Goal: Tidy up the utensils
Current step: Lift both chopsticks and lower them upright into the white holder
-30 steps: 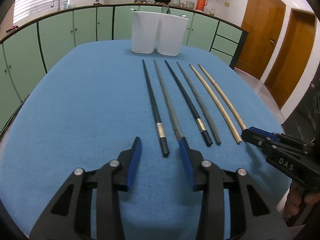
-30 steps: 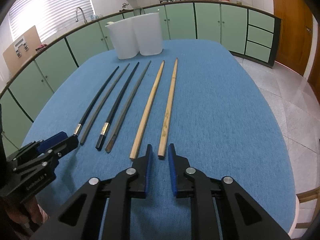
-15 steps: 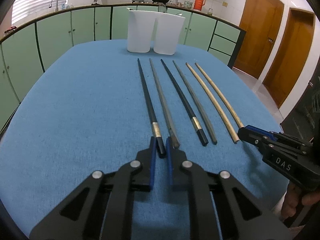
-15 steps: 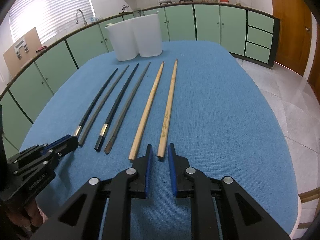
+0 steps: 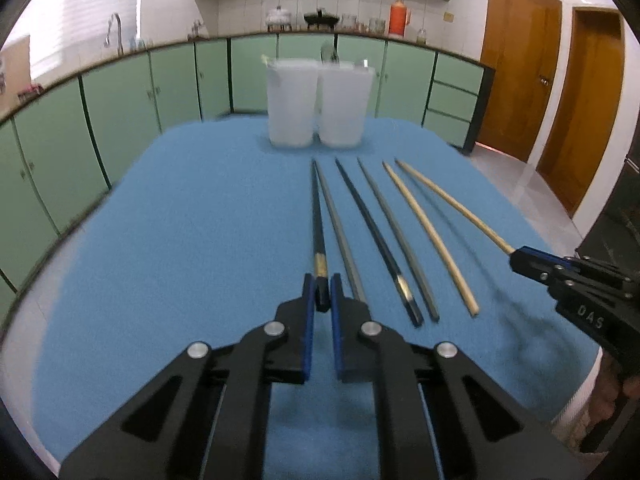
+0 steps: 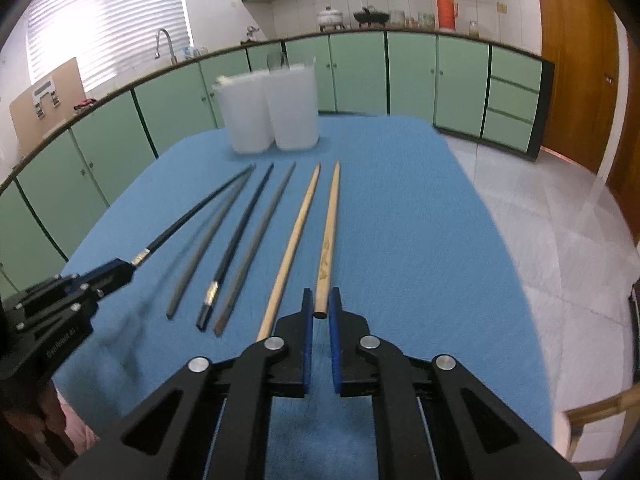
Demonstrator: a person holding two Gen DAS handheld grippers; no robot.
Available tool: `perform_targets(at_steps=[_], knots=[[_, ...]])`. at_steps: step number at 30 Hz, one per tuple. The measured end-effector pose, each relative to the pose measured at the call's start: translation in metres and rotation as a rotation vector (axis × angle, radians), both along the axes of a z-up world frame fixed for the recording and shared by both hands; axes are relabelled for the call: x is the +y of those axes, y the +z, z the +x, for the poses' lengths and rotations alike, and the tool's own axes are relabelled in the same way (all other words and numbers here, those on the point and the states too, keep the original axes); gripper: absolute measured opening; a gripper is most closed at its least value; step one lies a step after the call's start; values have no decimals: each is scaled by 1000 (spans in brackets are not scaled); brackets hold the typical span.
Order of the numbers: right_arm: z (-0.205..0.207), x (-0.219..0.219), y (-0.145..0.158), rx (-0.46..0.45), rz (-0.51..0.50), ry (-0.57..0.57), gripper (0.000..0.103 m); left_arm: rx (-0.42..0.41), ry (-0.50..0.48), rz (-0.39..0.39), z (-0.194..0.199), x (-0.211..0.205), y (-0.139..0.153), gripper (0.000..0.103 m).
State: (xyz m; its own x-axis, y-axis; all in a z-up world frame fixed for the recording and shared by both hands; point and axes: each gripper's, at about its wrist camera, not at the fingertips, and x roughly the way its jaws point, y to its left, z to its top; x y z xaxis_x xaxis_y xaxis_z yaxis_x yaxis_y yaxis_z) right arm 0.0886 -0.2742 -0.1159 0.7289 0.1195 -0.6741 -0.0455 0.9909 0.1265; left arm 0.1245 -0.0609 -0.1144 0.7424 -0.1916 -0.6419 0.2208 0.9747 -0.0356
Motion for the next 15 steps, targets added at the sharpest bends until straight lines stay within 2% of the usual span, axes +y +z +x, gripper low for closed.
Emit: perform_targets(at_steps=[10,15], knots=[[4,-23,66,-138,24,-7,7,-175,4,-21,2,6,71,6],[15,-31,96,-181,53,-1,7,-230,1,-54,17,7,103,6]])
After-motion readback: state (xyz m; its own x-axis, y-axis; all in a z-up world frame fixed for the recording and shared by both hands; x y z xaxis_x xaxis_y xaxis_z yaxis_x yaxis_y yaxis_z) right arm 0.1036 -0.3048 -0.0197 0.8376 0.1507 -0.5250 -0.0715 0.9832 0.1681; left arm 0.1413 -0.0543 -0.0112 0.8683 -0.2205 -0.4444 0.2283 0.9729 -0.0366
